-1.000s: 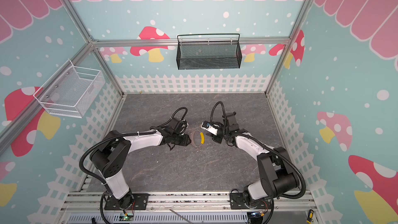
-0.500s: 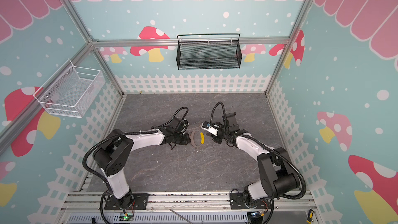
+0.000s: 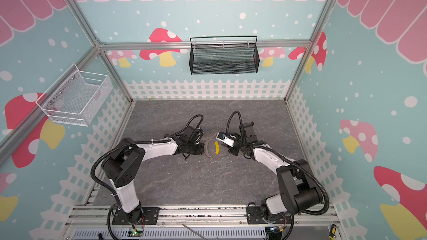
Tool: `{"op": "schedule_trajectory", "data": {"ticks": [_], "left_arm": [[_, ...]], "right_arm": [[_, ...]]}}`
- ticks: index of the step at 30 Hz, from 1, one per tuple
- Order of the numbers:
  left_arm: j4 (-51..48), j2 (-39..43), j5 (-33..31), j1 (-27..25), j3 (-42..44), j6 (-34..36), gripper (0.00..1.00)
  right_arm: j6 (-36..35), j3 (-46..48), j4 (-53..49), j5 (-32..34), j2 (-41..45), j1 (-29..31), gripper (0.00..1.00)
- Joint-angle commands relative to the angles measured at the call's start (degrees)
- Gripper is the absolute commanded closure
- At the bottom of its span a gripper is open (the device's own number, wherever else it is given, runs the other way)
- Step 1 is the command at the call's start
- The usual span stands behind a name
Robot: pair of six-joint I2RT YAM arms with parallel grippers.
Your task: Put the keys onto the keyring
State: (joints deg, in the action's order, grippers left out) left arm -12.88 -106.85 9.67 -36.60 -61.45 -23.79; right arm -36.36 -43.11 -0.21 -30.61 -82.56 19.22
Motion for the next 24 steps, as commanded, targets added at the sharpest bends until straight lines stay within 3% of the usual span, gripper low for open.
{"op": "schedule_trajectory", "data": {"ticks": [1,12,18,24], "left_arm": [[-0.57,-0.18,-0.90,-0.49,-1.74,1.04,0.98],[-2.23,9.70,5.77,-1.63,-1.34,17.40,1.00],[-2.47,17.55,10.78,-1.72,0.16,25.64,1.00],[-3.88,22.34,15.14,-1.72,0.55,32.46,1.00]], "right_arm": [[-0.07,0.97,1.25,-1.70,1.42,0.32,0.81],[2.96,1.63,7.47,-11.01,3.07,0.34,0.83],[1.73,1.80,7.59,-19.53,3.69,0.30,0.81],[2.73,1.61,7.81,-23.43,4.78,0.38,0.81]]}}
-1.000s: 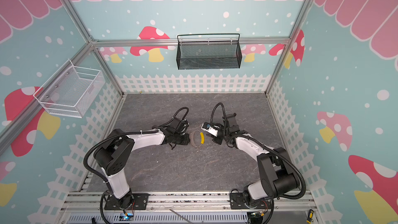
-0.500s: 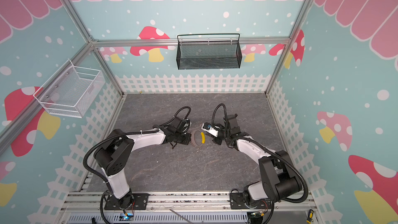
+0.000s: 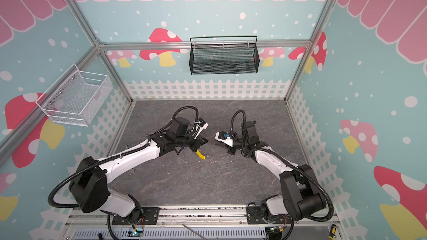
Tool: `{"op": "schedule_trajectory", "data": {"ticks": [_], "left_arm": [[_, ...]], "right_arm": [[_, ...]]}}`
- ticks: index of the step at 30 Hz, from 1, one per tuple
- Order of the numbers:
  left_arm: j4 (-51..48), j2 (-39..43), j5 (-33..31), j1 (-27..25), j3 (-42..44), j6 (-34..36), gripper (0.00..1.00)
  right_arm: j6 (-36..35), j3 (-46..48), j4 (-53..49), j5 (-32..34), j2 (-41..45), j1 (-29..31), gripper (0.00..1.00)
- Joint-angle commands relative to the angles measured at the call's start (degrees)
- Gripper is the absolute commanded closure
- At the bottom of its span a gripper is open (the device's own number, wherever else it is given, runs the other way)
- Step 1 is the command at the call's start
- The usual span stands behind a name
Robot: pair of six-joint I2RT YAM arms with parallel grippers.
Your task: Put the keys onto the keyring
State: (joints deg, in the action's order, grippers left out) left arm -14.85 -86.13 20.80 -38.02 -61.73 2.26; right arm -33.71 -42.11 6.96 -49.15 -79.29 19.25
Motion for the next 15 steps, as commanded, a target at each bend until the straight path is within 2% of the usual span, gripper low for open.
{"op": "schedule_trajectory", "data": {"ticks": [1,6,15], "left_arm": [[-2.11,2.36,4.52,-0.39,1.04,7.37,1.00],[-2.91,6.17,5.50,-0.90,2.10,12.71,1.00],[-7.38,9.25,2.07,-3.14,0.42,23.25,1.00]], "right_arm": [[0.30,0.62,0.61,-5.13,1.72,0.29,0.81],[1.45,0.61,0.97,-6.48,3.25,0.33,0.81],[3.54,-0.01,1.59,-9.52,5.64,0.43,0.80]]}}
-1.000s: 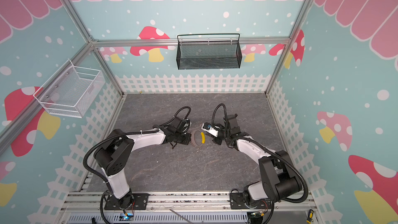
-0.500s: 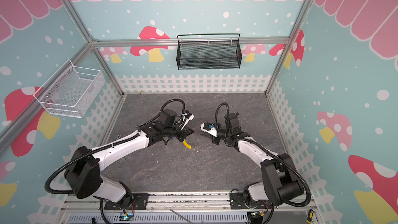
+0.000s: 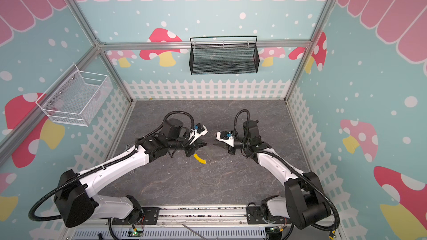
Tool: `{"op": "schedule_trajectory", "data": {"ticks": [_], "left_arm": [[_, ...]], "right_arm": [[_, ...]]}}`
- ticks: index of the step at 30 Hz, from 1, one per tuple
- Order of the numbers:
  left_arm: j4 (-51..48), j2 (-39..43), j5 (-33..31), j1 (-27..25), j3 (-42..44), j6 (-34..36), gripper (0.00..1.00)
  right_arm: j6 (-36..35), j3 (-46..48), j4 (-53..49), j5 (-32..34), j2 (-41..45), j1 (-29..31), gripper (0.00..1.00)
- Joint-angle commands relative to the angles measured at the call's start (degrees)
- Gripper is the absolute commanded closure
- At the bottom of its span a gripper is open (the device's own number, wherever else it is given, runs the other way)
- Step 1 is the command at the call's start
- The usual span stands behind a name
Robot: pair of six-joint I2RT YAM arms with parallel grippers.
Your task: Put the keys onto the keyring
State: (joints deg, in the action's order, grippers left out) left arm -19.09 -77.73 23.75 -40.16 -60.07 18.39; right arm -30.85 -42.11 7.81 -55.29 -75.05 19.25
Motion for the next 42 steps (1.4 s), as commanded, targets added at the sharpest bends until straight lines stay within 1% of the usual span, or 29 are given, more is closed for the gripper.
{"op": "schedule_trajectory", "data": {"ticks": [1,5,11,18,25,37,42], "left_arm": [[-3.46,1.08,-1.89,-1.52,-1.50,7.99,1.00],[-3.66,1.87,-4.91,-3.09,-1.89,10.80,1.00],[-3.61,1.88,-9.43,-5.33,-2.98,13.70,1.00],[-3.37,2.19,-13.58,-7.29,-3.61,15.83,1.00],[-2.86,2.85,-14.34,-8.34,-3.47,16.39,1.00],[-1.16,3.00,-13.32,-9.21,-3.29,16.34,1.00],[-0.83,3.34,-12.85,-9.58,-3.00,16.32,1.00]], "right_arm": [[1.11,-0.08,1.01,-4.10,1.72,0.48,0.80],[1.80,-0.08,1.97,-5.88,2.85,1.34,0.80],[1.85,0.17,2.01,-5.83,3.00,2.79,0.80],[1.76,0.66,1.78,-5.68,2.67,3.17,0.76],[1.76,0.97,1.72,-5.23,2.10,3.61,0.76],[1.74,0.96,2.07,-4.83,1.97,4.20,0.79],[1.76,0.98,2.38,-5.18,1.92,4.30,0.86]]}}
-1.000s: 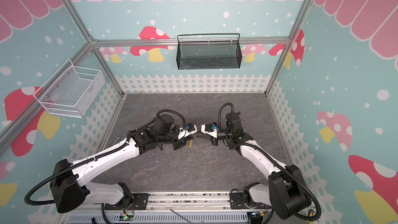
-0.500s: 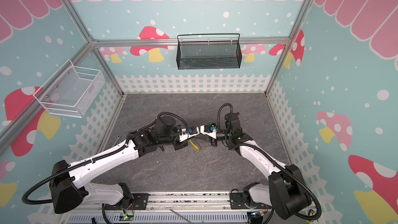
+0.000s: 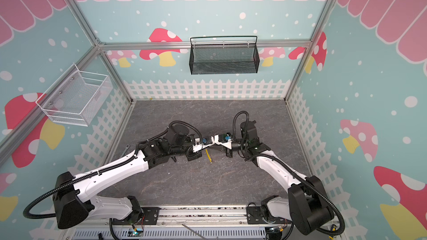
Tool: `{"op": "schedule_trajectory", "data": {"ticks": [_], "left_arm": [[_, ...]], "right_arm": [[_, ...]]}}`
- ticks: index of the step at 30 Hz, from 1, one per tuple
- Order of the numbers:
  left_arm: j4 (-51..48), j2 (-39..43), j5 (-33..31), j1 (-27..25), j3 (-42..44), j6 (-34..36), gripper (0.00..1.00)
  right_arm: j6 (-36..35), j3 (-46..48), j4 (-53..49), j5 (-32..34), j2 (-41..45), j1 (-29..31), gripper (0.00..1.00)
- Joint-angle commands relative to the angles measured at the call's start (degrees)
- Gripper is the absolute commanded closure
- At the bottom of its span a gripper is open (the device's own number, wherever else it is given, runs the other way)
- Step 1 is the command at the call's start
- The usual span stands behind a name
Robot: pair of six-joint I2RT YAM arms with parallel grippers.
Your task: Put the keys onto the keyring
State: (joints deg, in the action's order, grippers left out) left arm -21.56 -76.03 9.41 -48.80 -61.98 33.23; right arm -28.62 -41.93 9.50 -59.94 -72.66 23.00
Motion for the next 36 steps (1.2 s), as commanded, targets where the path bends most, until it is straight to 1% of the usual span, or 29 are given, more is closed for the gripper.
{"op": "schedule_trajectory", "data": {"ticks": [1,8,15,17,20,24,25,28,29,32,36], "left_arm": [[1.78,1.64,1.49,-1.04,-1.10,1.50,1.00],[2.37,1.67,1.94,-1.64,-0.80,1.87,1.00],[3.38,2.20,1.56,-1.74,0.11,1.96,0.99],[3.54,2.55,0.76,-1.74,0.37,1.77,0.96],[3.50,3.11,-0.81,-1.74,0.70,1.49,0.88],[4.54,4.15,-1.52,-1.74,1.89,0.63,0.86],[5.12,4.43,-1.62,-1.74,2.32,0.40,0.85],[6.16,5.16,-2.24,-1.74,3.44,-0.54,0.74],[6.55,5.51,-2.70,-1.66,3.81,-0.98,0.73],[7.86,7.17,-3.26,-0.60,5.46,-2.90,0.72],[10.02,9.91,-0.93,2.04,8.44,-7.56,0.72]], "right_arm": [[-0.49,0.80,0.70,-0.60,-0.46,0.56,0.87],[0.21,0.88,1.60,-1.58,-0.73,0.64,0.89],[0.54,1.06,2.46,-1.58,-1.02,0.72,0.97],[0.71,1.06,2.65,-1.58,-1.12,0.71,1.00],[1.21,1.26,3.44,-1.58,-1.28,0.70,1.00],[3.06,1.83,6.51,-1.58,-1.43,0.68,1.00],[3.64,2.02,7.42,-2.70,-1.43,0.72,1.00],[4.58,2.29,9.07,-2.97,-1.48,0.67,1.00],[4.79,2.38,9.26,-2.78,-1.43,0.73,1.00],[5.00,2.64,9.95,-2.46,-1.34,0.72,1.00],[6.89,3.16,12.66,-2.15,-1.16,0.72,1.00]]}}
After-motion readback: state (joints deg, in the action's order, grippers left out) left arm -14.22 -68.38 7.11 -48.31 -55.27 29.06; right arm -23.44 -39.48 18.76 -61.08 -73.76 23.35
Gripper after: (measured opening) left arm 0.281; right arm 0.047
